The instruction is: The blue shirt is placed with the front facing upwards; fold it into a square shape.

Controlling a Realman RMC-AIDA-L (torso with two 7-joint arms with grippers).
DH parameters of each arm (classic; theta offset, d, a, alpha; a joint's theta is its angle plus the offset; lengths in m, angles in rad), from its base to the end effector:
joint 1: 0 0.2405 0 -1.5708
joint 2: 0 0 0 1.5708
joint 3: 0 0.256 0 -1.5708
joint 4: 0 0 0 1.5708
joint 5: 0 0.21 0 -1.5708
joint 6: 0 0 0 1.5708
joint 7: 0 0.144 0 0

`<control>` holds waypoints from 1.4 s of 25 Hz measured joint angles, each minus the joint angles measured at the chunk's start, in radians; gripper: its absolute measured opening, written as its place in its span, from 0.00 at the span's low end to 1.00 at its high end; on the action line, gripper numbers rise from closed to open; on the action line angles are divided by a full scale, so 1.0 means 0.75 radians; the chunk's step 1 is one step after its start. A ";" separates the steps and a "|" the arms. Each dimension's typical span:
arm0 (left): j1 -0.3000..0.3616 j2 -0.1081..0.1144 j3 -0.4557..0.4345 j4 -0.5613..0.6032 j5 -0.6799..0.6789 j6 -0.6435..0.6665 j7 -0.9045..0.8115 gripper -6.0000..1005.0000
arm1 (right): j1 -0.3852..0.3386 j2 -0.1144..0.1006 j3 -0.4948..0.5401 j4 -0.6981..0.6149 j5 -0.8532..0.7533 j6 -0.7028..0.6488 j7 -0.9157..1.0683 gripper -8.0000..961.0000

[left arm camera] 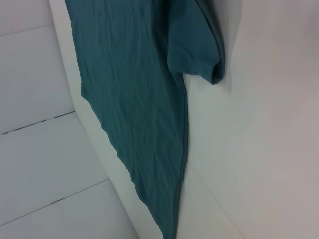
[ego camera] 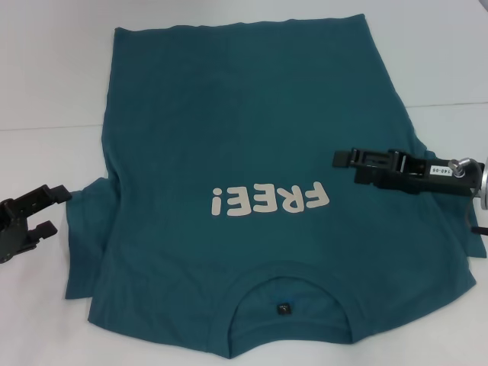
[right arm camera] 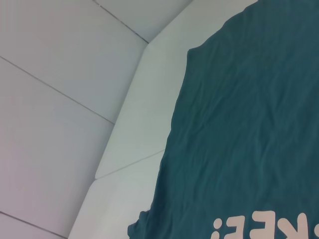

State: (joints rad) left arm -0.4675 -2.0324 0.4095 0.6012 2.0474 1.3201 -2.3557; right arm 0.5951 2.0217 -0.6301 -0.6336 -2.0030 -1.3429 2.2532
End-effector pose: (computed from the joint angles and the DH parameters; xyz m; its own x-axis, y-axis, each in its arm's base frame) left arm -0.3406 0.3378 0.0467 -0.2143 0.7151 0.6653 0.9619 0.0363 0.2709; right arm 0.2739 0.3782 0.0310 0.1365 -0.7957 -0.5902 -0.9544 -0.2652 0.1369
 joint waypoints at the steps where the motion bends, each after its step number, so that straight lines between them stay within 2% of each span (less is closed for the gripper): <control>1: 0.000 0.000 0.000 0.000 0.000 0.000 0.000 0.90 | 0.000 0.000 0.002 0.000 0.000 0.000 0.001 0.95; 35: -0.004 0.002 0.014 0.000 0.019 -0.006 0.012 0.90 | -0.020 0.004 0.009 0.005 0.000 -0.014 -0.001 0.95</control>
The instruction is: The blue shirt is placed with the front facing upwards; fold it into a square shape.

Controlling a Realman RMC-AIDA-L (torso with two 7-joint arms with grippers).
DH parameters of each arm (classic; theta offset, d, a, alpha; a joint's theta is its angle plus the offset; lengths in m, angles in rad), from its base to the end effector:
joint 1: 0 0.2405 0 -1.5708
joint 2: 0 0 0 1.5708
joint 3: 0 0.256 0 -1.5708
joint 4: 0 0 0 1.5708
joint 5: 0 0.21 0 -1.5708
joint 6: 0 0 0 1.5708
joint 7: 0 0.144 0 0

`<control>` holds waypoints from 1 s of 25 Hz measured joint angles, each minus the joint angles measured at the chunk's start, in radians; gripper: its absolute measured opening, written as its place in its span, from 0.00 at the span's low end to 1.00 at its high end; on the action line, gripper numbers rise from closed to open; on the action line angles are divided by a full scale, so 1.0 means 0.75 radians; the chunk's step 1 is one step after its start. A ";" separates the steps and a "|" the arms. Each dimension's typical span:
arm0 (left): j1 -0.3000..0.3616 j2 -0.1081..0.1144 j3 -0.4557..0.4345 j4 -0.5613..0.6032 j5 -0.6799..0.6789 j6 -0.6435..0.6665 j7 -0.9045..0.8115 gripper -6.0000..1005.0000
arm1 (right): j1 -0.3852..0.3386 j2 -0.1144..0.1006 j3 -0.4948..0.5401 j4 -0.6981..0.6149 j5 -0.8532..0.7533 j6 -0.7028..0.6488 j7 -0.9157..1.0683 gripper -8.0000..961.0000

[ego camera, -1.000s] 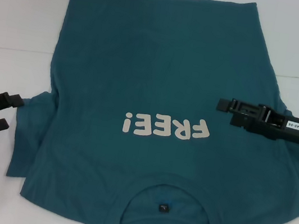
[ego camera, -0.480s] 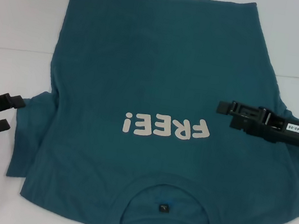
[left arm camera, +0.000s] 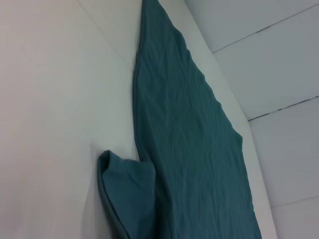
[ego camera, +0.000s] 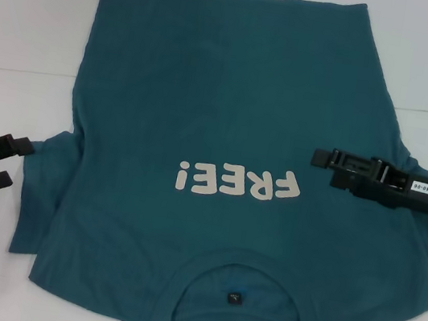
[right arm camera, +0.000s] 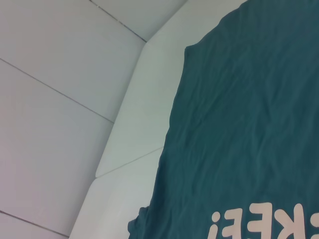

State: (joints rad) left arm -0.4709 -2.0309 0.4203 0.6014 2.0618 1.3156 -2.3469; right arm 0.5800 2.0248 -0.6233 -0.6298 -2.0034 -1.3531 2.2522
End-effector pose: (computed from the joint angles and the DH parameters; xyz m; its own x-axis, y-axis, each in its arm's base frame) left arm -0.3406 0.3383 0.0449 -0.1914 0.7271 0.6593 0.9684 0.0304 0.2476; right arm 0.2788 0.3724 0.0294 0.1186 -0.8011 -0.5867 -0.9563 -0.2512 0.1497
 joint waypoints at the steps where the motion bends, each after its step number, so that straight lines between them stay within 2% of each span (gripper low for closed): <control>1: 0.000 0.000 0.000 0.000 0.000 0.000 -0.002 0.90 | 0.000 0.000 0.000 0.003 0.000 0.000 -0.001 0.95; 7: 0.000 0.003 -0.001 0.000 -0.002 0.008 -0.014 0.90 | -0.003 -0.003 0.000 0.018 -0.004 0.000 0.002 0.95; 16: -0.004 0.012 0.000 0.010 0.066 0.007 -0.030 0.90 | 0.021 -0.029 -0.001 0.045 0.000 -0.076 0.039 0.95; 25: -0.048 0.016 0.005 -0.014 0.090 -0.083 -0.037 0.90 | 0.024 -0.041 -0.009 0.046 -0.005 -0.088 0.078 0.95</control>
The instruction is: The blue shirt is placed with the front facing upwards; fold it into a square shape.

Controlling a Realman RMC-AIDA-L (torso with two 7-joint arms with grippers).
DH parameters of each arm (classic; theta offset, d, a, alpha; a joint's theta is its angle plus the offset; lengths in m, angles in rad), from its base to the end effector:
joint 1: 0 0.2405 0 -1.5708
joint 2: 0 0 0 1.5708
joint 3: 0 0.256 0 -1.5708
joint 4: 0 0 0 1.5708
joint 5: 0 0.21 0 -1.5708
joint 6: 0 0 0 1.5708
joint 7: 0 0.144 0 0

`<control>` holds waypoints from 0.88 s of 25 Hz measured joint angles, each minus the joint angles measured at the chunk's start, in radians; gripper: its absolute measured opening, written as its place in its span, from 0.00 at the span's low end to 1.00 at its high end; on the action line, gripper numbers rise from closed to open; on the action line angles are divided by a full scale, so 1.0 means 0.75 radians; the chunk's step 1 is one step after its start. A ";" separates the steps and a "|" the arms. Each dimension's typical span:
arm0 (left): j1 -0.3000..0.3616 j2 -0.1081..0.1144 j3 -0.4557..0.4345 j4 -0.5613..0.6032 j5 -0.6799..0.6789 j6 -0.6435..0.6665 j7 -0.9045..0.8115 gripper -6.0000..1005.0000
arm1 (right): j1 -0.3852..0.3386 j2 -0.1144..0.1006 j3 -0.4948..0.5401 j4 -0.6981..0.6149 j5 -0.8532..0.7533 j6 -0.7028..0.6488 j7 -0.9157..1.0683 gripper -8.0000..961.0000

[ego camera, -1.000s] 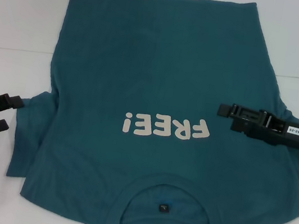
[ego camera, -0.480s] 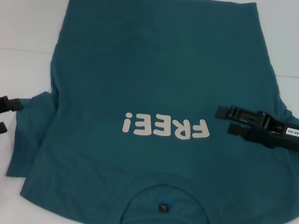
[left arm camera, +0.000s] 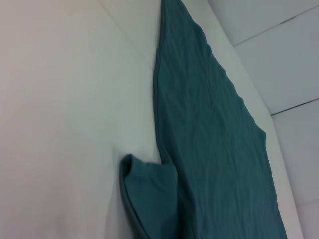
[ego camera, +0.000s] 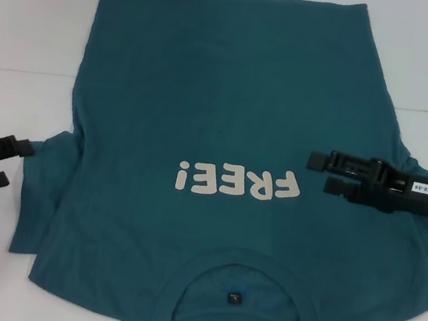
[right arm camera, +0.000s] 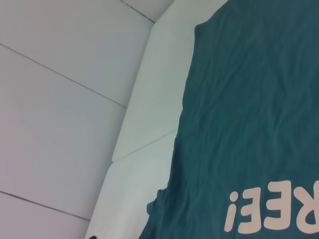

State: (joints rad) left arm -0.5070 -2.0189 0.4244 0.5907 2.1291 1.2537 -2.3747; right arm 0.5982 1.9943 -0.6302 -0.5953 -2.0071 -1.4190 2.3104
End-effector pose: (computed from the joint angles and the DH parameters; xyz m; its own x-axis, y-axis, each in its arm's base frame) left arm -0.3427 0.3498 0.0445 -0.1719 0.7364 0.6543 0.9807 0.0653 0.1841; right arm 0.2737 0.3698 0.0323 0.0849 -0.8443 -0.5292 -0.9498 -0.2290 0.2131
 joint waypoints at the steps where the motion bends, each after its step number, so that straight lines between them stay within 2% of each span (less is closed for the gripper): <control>1: -0.007 0.000 0.007 -0.002 0.000 -0.018 0.003 0.90 | 0.000 0.000 0.000 0.000 -0.001 -0.001 0.000 0.95; 9: -0.040 -0.005 0.110 -0.062 -0.002 -0.227 0.026 0.90 | -0.005 -0.003 0.000 0.001 -0.002 -0.002 0.002 0.95; 22: -0.073 -0.010 0.122 -0.103 -0.002 -0.284 0.041 0.90 | 0.002 -0.002 0.000 0.002 -0.003 -0.001 0.002 0.95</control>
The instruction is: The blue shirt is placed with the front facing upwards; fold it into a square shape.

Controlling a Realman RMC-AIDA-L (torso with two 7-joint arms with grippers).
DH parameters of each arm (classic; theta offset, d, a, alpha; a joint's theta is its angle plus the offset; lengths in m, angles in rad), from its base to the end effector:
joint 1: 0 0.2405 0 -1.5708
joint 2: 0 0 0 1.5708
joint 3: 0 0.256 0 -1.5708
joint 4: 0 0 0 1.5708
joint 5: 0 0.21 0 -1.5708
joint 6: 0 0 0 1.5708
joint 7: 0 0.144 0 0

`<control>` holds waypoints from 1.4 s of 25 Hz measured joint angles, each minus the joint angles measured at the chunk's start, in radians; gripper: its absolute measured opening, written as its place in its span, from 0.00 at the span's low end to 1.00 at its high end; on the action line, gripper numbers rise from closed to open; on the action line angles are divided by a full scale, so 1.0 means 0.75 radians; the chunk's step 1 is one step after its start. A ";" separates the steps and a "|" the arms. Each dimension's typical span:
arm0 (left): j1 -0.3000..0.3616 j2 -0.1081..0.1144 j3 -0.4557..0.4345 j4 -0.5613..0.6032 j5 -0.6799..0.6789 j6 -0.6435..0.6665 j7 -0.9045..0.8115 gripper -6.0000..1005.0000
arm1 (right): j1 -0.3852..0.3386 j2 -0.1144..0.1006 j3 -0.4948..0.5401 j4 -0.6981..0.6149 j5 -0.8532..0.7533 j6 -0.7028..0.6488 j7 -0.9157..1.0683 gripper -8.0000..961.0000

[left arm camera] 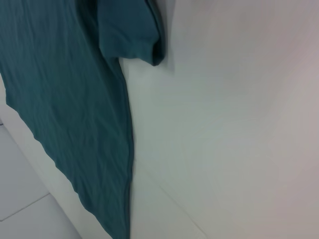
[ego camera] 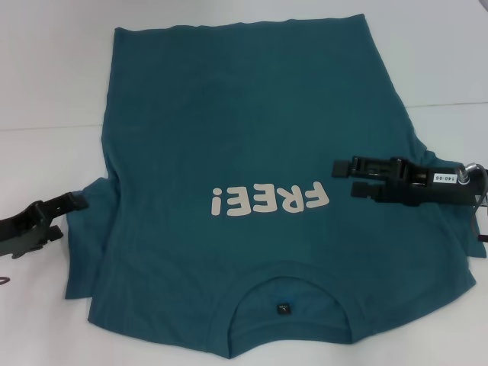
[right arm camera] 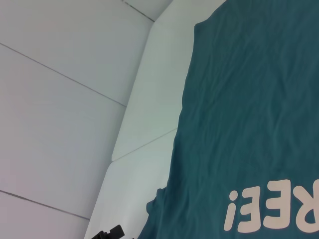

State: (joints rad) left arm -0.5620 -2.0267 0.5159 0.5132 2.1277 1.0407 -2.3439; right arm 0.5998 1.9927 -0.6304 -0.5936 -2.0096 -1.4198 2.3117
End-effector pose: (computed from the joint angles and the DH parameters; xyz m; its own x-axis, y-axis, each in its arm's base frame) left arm -0.3429 0.3720 0.0222 -0.1121 0.7272 0.6772 0.9935 0.0968 0.0605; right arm 0.2737 0.3700 0.0324 0.0856 -0.8457 -0.5267 -0.9501 -0.2284 0.2123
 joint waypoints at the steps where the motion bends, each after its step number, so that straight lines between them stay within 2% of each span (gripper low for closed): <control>1: -0.002 0.000 0.003 -0.002 0.000 -0.001 0.000 0.90 | 0.000 0.000 0.001 0.000 0.000 0.000 0.000 0.95; 19: -0.020 -0.002 0.030 -0.050 -0.006 0.019 0.015 0.88 | -0.001 0.000 0.008 0.002 0.003 -0.001 0.000 0.95; 30: -0.024 0.006 0.029 -0.049 -0.002 0.028 -0.015 0.68 | -0.009 0.000 0.010 0.002 0.009 -0.001 0.000 0.95; 35: -0.017 0.007 0.030 -0.045 -0.001 0.029 -0.016 0.45 | -0.003 0.000 0.010 0.002 0.008 -0.001 0.004 0.95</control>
State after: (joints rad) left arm -0.5751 -2.0218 0.5382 0.4796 2.1267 1.0625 -2.3558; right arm 0.5974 1.9927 -0.6227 -0.5921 -2.0032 -1.4205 2.3150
